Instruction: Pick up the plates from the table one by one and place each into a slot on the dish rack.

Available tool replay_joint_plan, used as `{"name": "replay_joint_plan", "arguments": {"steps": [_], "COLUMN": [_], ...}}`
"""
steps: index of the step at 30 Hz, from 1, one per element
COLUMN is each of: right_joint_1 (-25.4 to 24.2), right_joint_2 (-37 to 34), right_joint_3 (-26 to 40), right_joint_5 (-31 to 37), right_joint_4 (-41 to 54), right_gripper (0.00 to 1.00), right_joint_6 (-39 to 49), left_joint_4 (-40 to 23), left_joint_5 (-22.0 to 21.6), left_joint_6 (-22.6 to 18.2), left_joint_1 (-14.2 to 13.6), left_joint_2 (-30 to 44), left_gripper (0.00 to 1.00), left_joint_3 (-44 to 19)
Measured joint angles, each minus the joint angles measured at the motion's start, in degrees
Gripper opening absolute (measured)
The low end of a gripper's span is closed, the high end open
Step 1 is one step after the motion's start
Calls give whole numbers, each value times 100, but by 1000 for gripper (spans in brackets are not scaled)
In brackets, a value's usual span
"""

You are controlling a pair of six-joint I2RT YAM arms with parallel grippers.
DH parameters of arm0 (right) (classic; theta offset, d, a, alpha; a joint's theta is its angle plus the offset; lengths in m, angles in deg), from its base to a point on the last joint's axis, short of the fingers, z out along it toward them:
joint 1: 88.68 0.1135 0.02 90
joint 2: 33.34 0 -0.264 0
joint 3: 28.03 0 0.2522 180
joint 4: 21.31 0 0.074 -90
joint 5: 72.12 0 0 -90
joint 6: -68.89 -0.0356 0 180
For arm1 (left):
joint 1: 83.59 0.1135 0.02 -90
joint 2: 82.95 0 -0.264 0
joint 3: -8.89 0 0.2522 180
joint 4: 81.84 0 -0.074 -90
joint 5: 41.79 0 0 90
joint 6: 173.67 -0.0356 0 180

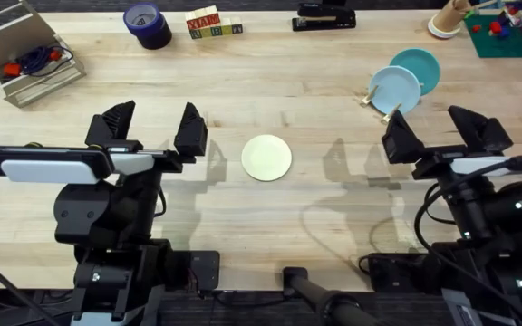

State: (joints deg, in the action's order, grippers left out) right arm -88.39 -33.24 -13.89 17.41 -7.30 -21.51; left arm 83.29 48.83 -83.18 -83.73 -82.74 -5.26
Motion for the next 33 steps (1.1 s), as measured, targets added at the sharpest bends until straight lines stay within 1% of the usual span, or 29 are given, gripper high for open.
{"name": "replay_joint_plan", "arguments": {"steps": [11,20,24,28,32,33], "right_joint_1": [0,0,0,0,0,0], "right_joint_2": [0,0,-12,-218,-821,-1033], "right_joint_3": [2,2,26,397,1009,1257], "right_joint_5": [0,-14,-17,6,98,111], "right_joint_4": [35,-5,84,811,1143,1181], "right_gripper": [994,995,993,993,994,994], "right_joint_6": [-2,-2,-2,-2,-2,-2], "left_joint_4": [19,243,155,-301,-346,-352], "left_joint_5": [0,20,7,-147,-227,-229], "left_joint_6": [0,2,98,167,188,191], "left_joint_1": [0,0,0,0,0,0], "left_joint_2": [0,0,0,182,897,1150], "left_gripper": [995,994,994,993,993,993], "left_joint_3": [0,0,-19,-284,-902,-1106]}}
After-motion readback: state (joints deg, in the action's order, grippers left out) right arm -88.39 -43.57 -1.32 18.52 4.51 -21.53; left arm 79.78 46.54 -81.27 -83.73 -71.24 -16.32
